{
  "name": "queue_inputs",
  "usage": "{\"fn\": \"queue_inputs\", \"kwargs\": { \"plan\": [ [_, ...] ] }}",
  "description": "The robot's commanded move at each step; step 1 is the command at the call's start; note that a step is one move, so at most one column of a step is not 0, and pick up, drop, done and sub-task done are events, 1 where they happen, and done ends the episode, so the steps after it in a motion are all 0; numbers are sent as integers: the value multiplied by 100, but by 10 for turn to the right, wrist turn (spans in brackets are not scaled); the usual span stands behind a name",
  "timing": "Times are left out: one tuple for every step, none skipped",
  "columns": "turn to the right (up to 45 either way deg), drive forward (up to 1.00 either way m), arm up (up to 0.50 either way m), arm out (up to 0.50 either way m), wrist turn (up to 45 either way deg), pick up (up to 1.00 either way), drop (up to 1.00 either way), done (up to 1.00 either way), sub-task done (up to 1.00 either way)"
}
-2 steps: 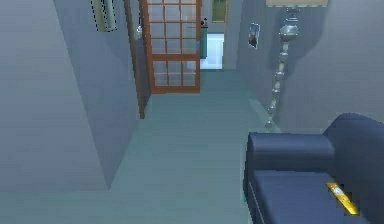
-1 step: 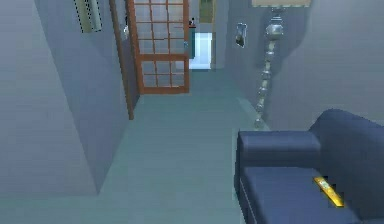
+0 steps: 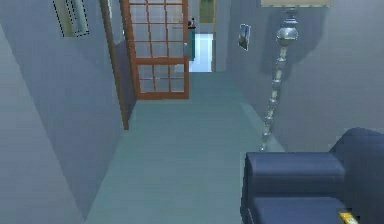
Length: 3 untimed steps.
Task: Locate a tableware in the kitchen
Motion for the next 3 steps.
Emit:
{"fn": "queue_inputs", "kwargs": {
  "plan": [
    [-90, 0, 0, 0, 0, 0, 0, 0, 0],
    [0, 100, 0, 0, 0, 0, 0, 0, 0],
    [-120, 0, 0, 0, 0, 0, 0, 0, 0]
  ]
}}
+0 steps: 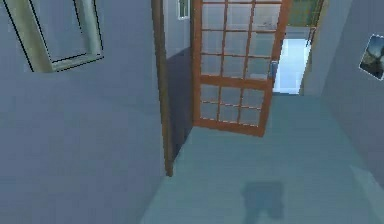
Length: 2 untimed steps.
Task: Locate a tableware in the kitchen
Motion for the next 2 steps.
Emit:
{"fn": "queue_inputs", "kwargs": {
  "plan": [
    [0, 20, 0, 0, 0, 0, 0, 0, 0],
    [330, 0, 0, 0, 0, 0, 0, 0, 0]
  ]
}}
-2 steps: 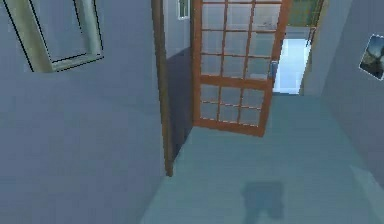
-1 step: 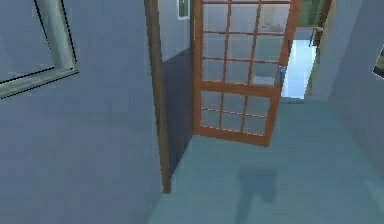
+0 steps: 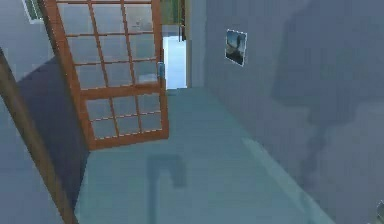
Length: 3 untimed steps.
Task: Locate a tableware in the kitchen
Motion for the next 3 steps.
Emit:
{"fn": "queue_inputs", "kwargs": {
  "plan": [
    [0, 100, 0, 0, 0, 0, 0, 0, 0],
    [30, 0, 0, 0, 0, 0, 0, 0, 0],
    [0, 100, 0, 0, 0, 0, 0, 0, 0]
  ]
}}
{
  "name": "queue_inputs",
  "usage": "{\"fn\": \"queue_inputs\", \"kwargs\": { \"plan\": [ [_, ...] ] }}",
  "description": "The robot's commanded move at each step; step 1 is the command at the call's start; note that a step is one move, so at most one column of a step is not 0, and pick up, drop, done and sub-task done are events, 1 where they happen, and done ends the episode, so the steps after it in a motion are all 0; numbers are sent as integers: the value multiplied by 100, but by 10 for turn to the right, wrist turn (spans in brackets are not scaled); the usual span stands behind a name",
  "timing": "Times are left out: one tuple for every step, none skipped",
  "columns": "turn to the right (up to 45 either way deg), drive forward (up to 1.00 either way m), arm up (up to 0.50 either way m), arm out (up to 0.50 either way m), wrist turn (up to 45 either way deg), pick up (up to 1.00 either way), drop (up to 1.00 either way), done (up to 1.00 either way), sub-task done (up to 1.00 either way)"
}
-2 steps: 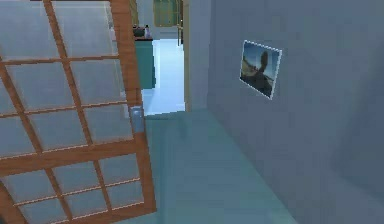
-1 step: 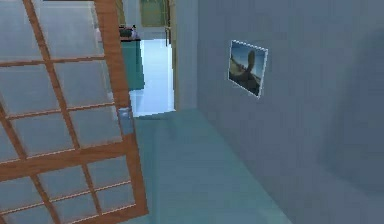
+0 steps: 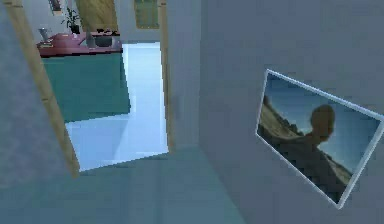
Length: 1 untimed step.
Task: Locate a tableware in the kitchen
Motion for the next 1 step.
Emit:
{"fn": "queue_inputs", "kwargs": {
  "plan": [
    [0, 35, 0, 0, 0, 0, 0, 0, 0]
  ]
}}
